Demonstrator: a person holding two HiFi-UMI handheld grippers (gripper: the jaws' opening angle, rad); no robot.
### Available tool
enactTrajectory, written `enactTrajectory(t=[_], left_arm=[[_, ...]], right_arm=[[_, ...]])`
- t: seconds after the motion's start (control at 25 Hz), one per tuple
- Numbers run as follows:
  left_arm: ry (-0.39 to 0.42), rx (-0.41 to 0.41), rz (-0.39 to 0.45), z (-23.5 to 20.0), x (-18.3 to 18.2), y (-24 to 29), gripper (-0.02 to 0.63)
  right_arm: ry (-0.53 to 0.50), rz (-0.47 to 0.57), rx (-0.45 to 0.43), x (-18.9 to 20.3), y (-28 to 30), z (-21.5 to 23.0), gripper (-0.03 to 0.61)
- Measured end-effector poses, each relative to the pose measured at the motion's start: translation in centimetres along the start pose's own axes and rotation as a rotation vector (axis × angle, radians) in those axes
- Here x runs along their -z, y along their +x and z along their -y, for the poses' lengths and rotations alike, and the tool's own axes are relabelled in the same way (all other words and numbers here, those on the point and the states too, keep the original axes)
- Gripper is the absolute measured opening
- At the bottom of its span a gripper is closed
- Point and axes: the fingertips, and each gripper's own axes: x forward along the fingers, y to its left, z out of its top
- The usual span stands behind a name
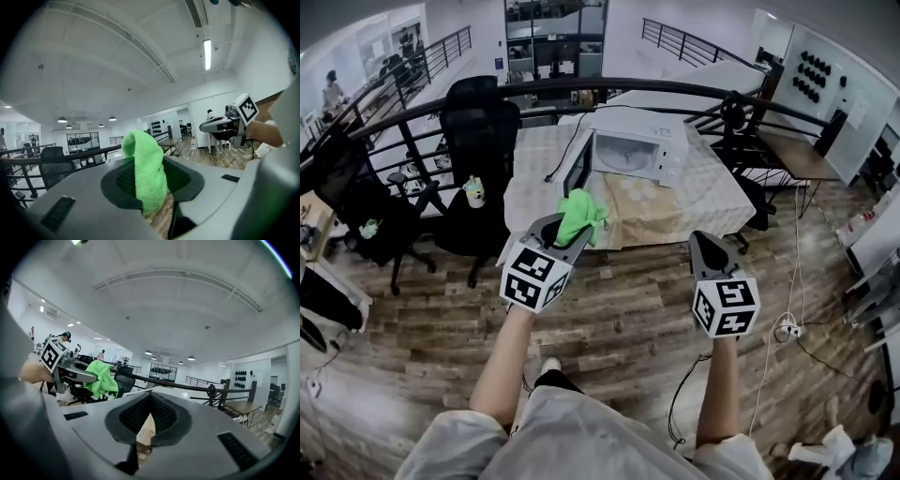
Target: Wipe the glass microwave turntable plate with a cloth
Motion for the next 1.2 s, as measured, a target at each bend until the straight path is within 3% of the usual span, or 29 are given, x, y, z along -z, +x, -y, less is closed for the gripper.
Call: enactTrajectory(t=[0.16,0.4,0.92,1.2], left_arm=[[0.001,-0.002,-0.004,0.1,0.2,2.4,0.136],[-0.001,0.012,0.008,-2.5,0.6,8.2,0.136],[-0.027,0.038,0.004,-18.3,0.6,27.5,0.137],[-0.033,0.074,-0.013,-23.8,0.7,35.5,0.137]], right_arm=[[-0.007,0.0,0.033,0.8,1.4,2.4,0.012],[0.01,0.015,0.003,1.0,6.5,4.9,0.012],[0.046,0.043,-0.033,-1.9,28.8,12.0,0.012],[0.098,0.054,-0.032,-2.5,38.2,14.8,0.014]])
